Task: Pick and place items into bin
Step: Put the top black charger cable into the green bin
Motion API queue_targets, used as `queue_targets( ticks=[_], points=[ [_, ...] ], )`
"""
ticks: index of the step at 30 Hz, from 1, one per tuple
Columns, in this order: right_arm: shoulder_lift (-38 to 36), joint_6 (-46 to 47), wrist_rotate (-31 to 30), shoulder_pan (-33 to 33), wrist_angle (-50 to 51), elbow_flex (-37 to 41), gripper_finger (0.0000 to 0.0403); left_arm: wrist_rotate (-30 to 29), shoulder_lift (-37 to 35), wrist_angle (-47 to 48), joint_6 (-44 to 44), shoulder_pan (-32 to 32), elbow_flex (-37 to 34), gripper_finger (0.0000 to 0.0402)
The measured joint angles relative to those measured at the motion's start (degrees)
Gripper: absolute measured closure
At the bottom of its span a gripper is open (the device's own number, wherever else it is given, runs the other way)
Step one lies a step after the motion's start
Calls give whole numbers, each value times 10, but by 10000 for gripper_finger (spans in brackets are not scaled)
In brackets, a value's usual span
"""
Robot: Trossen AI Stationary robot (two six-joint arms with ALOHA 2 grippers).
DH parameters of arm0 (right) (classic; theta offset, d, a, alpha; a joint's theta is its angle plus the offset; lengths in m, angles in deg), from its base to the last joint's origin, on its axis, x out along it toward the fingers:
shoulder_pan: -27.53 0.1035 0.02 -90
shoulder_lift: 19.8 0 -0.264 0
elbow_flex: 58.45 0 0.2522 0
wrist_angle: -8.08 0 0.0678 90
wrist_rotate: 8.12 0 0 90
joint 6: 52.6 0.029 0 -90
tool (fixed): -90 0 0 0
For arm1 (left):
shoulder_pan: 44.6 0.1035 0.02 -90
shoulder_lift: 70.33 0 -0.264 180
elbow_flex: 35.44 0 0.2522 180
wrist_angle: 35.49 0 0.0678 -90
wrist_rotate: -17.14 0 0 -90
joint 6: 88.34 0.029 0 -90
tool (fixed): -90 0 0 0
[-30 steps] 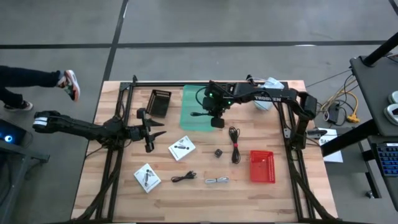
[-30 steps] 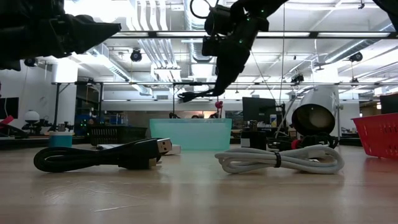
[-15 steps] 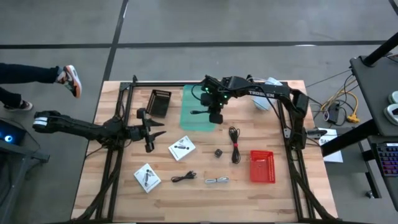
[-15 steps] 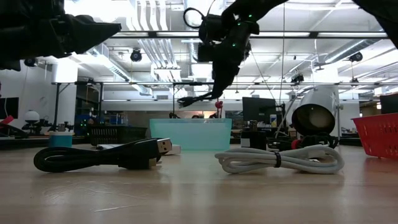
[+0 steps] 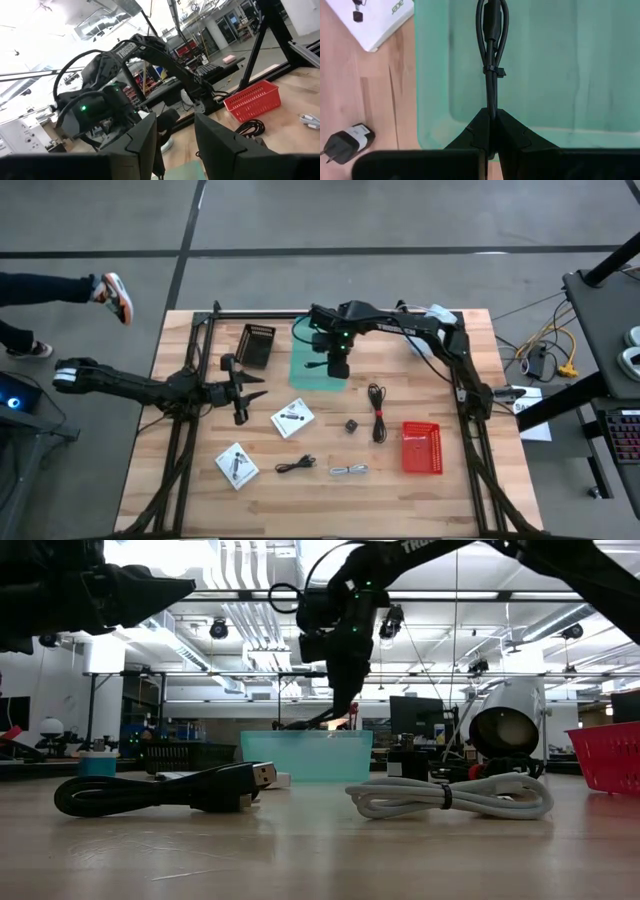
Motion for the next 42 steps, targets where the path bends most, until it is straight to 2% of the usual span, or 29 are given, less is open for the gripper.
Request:
queue_targets(
  ticks=[23,42],
  points=[
    [14,6,1,2,68,-12,394,-7,0,-1,0,0,0,283],
    [17,4,15,5,34,-1,394,-7,-1,-1,0,0,0,283]
  ],
)
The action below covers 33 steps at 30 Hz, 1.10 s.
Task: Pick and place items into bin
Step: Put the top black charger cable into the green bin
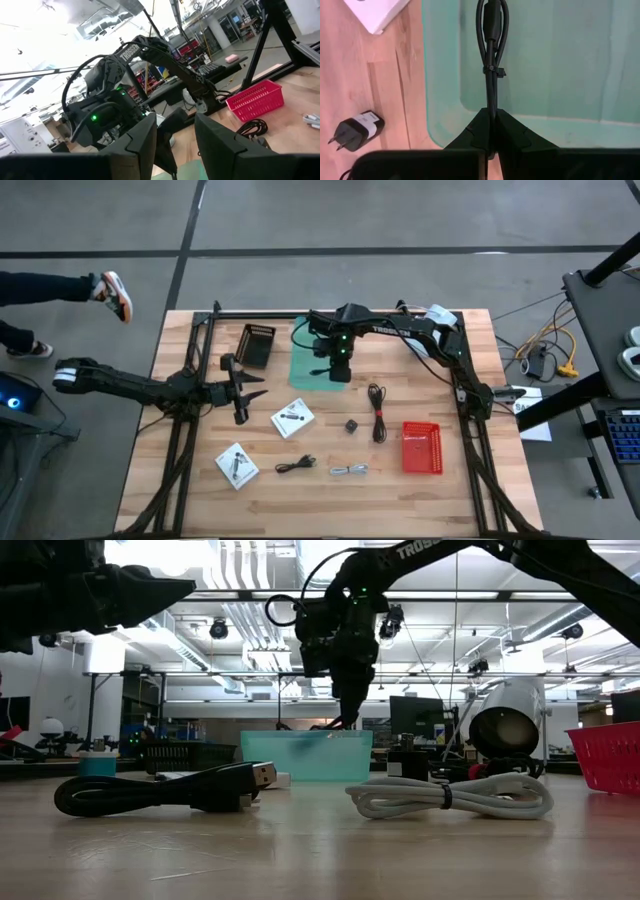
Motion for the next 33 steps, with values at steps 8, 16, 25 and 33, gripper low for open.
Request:
queue_targets(
  ticks=[8,16,25,33],
  points=[
    [0,4,0,0,-34,35,394,0,1,1,0,0,0,283],
    [0,3,0,0,-47,51,394,0,1,1,0,0,0,283],
    [31,-3,25,0,-56,53,394,0,1,1,0,0,0,283],
    [39,-14,26,-2,-61,54,394,-2,1,0,0,0,0,283]
  ],
)
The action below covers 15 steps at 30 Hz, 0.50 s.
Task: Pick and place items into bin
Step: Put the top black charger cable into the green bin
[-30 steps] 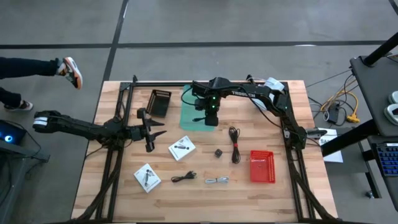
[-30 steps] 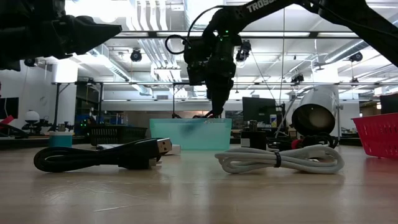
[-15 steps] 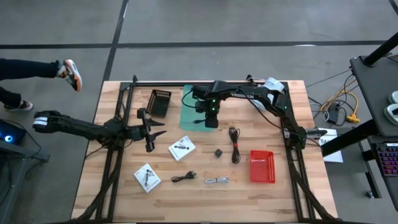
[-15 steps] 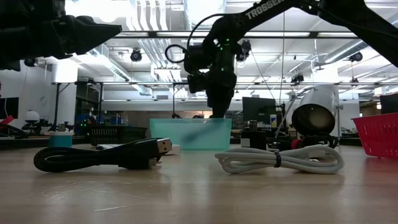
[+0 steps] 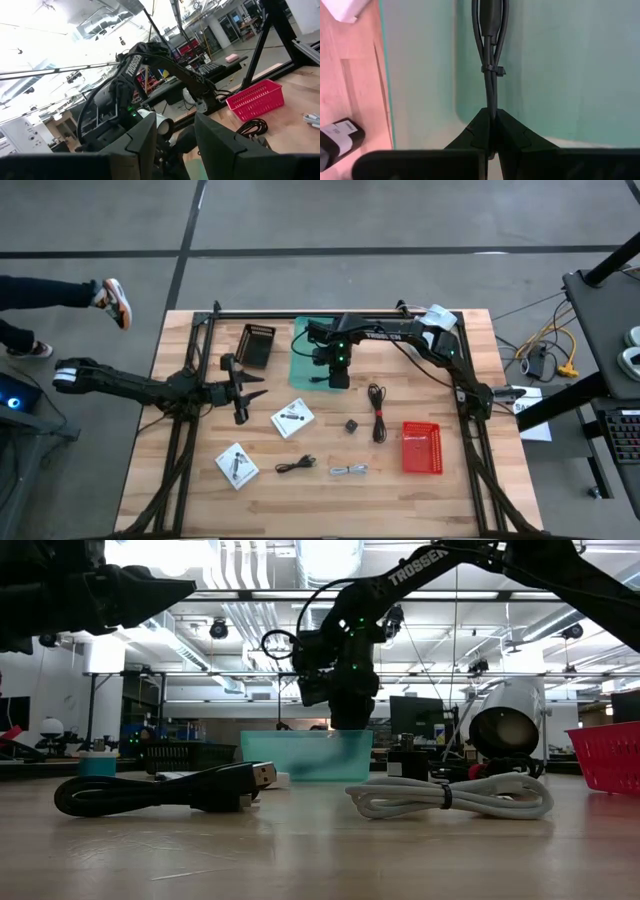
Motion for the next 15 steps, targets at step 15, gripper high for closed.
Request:
queue_targets(
  ticks=[15],
  points=[
    [1,-16,0,0,-44,19,394,0,0,0,0,0,0,283]
  ],
)
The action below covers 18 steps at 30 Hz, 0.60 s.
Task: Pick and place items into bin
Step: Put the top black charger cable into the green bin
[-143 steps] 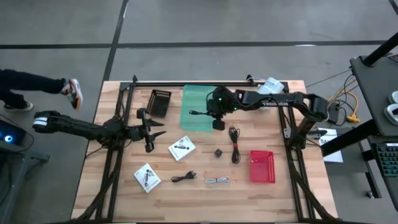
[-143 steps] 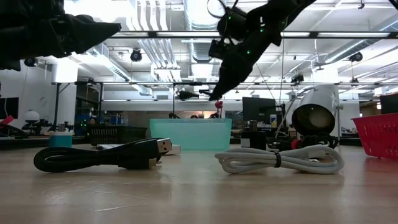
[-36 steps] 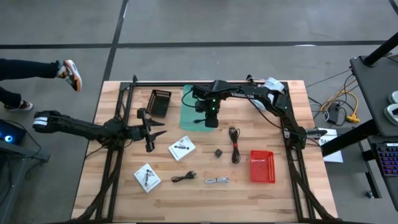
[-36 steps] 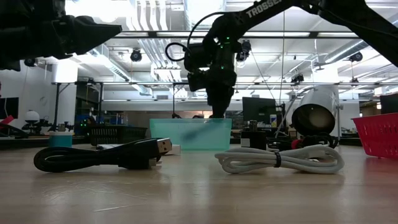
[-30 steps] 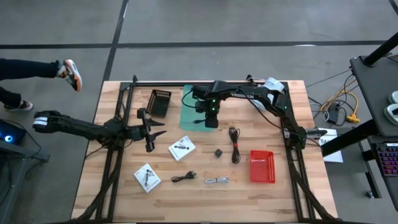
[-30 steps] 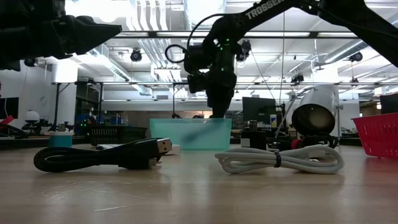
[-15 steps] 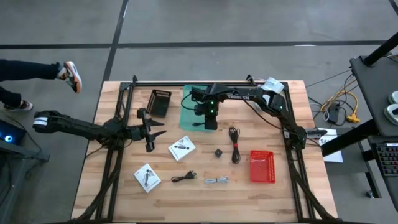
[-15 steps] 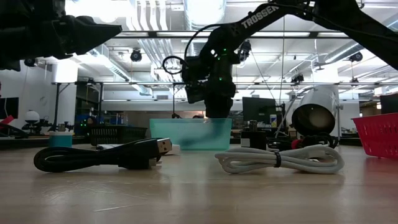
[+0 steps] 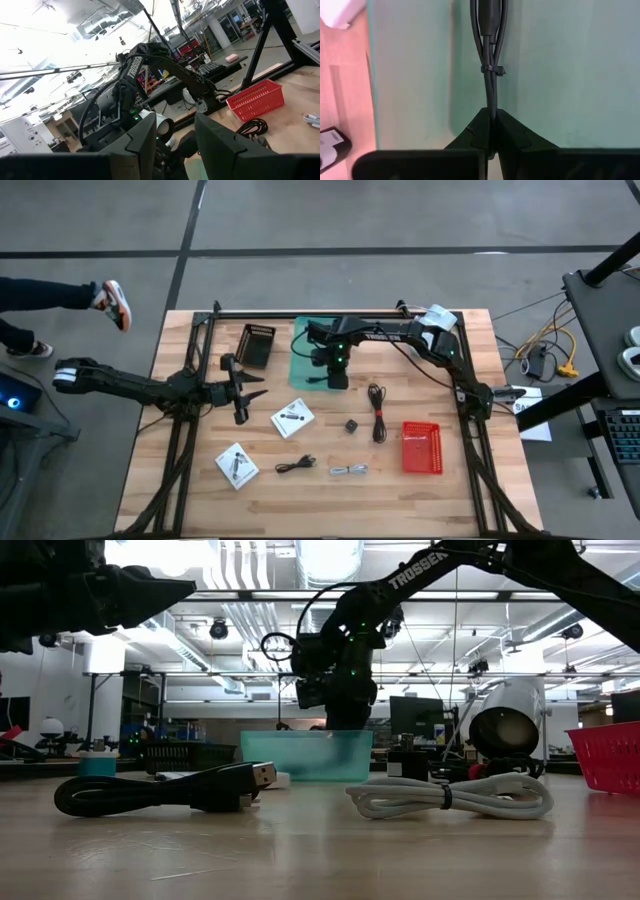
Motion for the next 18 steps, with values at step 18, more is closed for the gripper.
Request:
queue_targets(
  ticks=[18],
  points=[
    [0,10,-3,0,-7,0,394,0,0,0,0,0,0,283]
  ],
)
